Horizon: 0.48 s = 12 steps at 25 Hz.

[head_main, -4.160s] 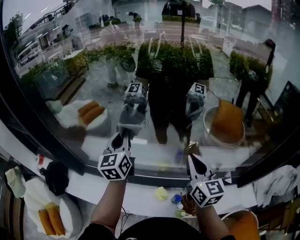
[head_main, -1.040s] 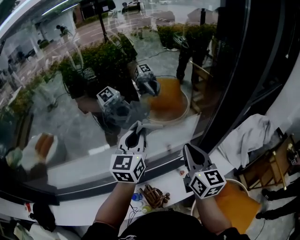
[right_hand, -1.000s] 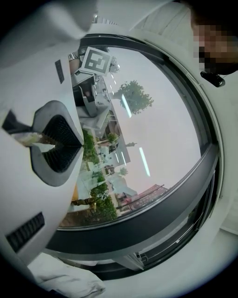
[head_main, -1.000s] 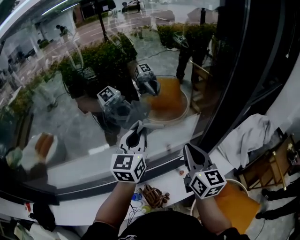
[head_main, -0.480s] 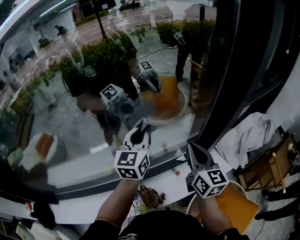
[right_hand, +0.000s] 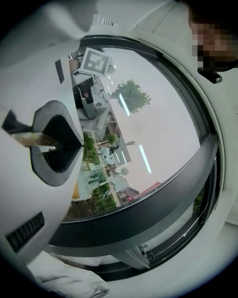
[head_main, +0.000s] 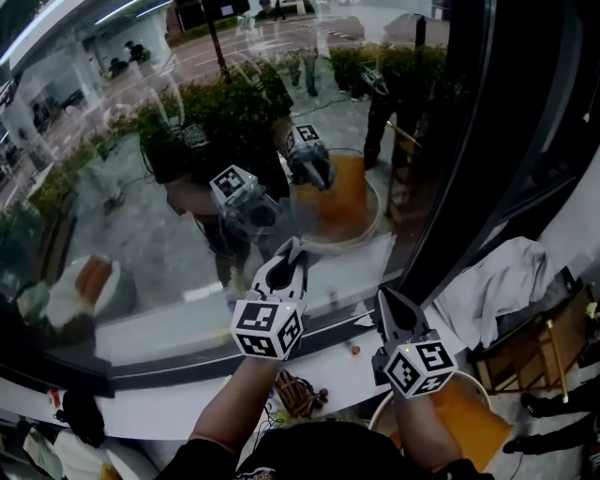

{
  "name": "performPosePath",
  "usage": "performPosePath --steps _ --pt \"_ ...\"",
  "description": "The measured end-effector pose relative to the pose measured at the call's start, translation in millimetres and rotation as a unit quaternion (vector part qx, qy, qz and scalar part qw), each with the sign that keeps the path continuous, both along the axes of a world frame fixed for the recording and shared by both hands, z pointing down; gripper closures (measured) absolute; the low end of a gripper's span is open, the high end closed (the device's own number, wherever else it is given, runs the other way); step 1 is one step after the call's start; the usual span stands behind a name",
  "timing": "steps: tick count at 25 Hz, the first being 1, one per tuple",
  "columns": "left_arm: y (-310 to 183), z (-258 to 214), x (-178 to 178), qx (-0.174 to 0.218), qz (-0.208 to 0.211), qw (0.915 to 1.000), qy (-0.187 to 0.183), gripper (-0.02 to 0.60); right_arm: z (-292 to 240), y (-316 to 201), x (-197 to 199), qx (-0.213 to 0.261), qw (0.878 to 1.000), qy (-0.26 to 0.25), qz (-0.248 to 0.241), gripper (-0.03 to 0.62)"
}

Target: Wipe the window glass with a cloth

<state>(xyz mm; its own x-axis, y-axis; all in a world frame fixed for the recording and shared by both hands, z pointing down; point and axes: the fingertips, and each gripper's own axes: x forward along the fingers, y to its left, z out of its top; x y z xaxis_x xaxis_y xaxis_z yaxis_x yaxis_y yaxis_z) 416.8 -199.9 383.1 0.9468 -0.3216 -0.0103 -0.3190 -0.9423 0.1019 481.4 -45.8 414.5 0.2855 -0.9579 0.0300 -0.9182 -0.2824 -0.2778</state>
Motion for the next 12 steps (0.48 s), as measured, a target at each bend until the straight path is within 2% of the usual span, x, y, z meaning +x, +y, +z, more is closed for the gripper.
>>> performPosePath --steps 12 --pt "12 3 -3 0.005 0.002 1.0000 -0.008 0.564 3 -2 -3 0.004 1.000 -0.008 -0.013 0.566"
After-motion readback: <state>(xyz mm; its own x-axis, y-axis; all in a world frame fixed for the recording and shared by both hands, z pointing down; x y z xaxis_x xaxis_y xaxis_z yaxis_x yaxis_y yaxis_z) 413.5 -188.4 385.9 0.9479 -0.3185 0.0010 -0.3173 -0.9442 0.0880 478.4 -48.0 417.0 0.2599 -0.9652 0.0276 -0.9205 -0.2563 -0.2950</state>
